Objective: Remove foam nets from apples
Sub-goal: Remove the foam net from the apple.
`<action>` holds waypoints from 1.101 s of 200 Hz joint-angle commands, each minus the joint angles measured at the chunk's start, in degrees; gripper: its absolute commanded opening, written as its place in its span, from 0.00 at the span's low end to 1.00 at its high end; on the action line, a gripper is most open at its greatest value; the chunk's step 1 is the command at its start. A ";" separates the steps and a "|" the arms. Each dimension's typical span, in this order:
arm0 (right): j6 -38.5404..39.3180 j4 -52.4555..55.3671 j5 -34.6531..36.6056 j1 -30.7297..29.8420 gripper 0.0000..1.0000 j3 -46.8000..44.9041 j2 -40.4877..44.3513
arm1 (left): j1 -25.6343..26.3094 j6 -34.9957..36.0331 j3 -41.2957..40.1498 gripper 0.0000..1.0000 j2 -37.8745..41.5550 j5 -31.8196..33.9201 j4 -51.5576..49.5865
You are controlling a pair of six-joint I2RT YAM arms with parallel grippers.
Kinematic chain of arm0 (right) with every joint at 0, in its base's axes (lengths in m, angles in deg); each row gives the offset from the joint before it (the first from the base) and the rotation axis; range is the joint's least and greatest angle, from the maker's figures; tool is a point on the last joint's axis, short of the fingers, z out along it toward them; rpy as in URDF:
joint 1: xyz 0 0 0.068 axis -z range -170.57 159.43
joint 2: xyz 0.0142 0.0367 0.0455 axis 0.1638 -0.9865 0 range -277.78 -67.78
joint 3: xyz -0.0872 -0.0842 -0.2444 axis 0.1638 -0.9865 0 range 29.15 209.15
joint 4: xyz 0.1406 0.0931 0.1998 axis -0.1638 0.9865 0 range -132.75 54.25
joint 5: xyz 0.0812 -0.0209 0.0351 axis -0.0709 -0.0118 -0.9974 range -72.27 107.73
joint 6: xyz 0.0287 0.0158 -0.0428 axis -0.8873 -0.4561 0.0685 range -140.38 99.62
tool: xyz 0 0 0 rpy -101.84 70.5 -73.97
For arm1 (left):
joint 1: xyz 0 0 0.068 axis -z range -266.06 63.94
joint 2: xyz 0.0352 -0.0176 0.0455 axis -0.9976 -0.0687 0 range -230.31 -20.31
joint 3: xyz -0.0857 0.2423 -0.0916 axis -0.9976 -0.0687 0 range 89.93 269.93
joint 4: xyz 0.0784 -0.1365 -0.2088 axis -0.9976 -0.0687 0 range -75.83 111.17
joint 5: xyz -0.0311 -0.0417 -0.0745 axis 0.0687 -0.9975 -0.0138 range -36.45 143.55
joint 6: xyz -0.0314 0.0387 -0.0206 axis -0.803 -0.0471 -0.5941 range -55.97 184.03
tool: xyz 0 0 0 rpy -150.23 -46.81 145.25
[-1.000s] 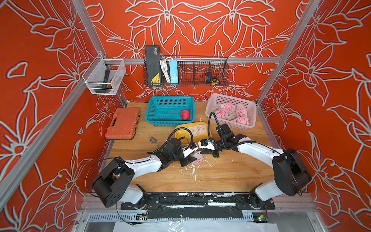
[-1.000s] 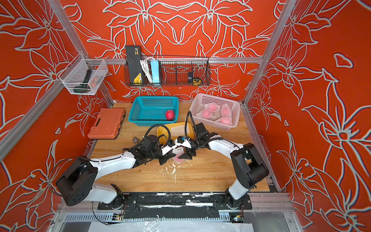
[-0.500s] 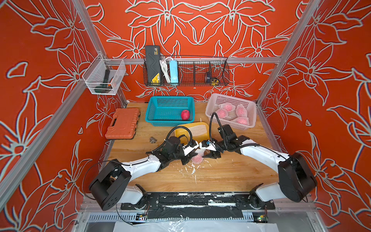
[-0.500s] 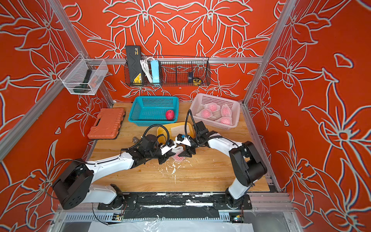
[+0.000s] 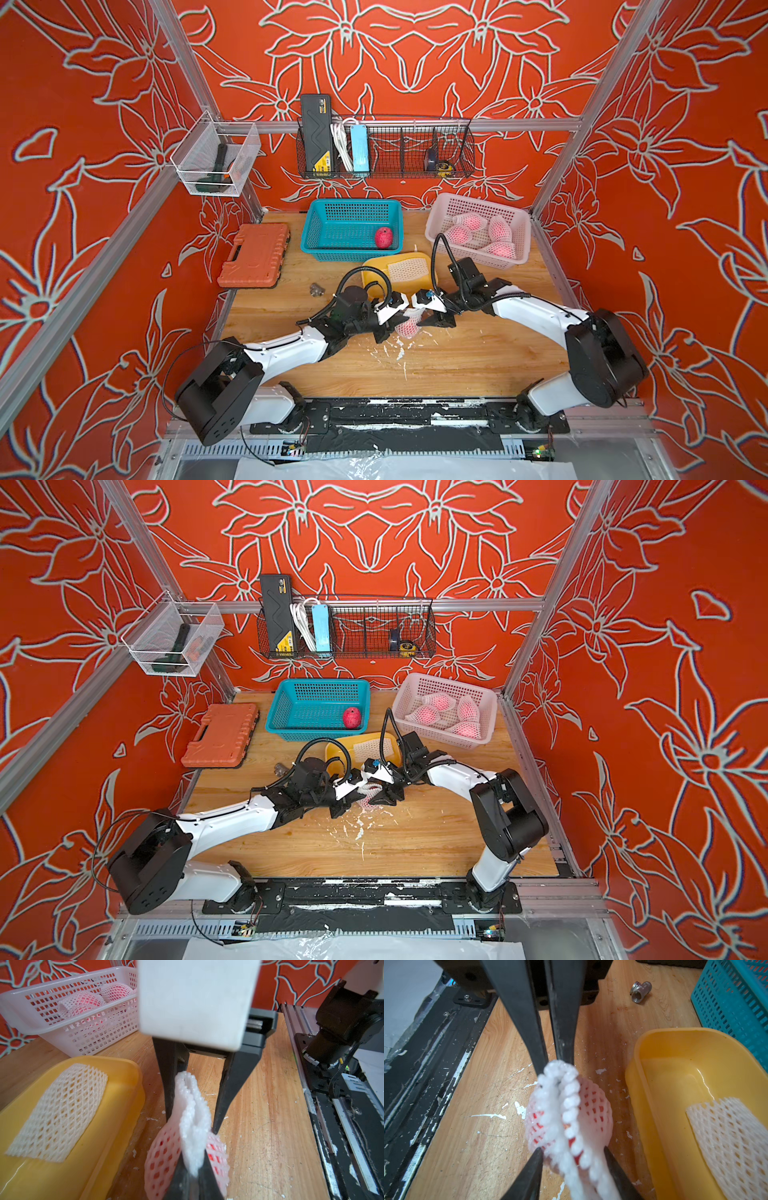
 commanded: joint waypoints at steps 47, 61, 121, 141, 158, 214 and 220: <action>-2.18 -2.82 -5.95 0.19 0.15 1.68 -2.36 | 0.85 0.27 1.55 0.08 -3.53 -1.53 3.85; -2.80 -3.03 -5.98 0.17 0.09 2.05 -2.89 | 0.96 0.27 1.61 0.08 -4.06 -1.04 3.67; -2.82 -2.69 -4.77 0.19 0.02 1.72 -4.00 | 0.99 -0.05 2.43 0.30 -4.93 4.12 1.16; -2.12 -2.07 -4.01 0.18 0.02 1.36 -4.03 | 0.72 0.15 3.79 0.52 -4.15 7.30 -3.60; -1.92 -2.09 -3.63 0.22 0.02 1.18 -3.99 | 0.44 -0.32 4.66 0.62 -3.24 8.82 -7.73; -1.74 -1.90 -1.90 0.23 0.09 0.85 -4.03 | 0.01 -1.85 3.51 0.67 -2.12 7.95 -12.52; -1.61 -1.86 -1.77 0.21 0.10 0.89 -4.09 | -0.01 -1.93 3.25 0.67 -1.82 7.76 -12.23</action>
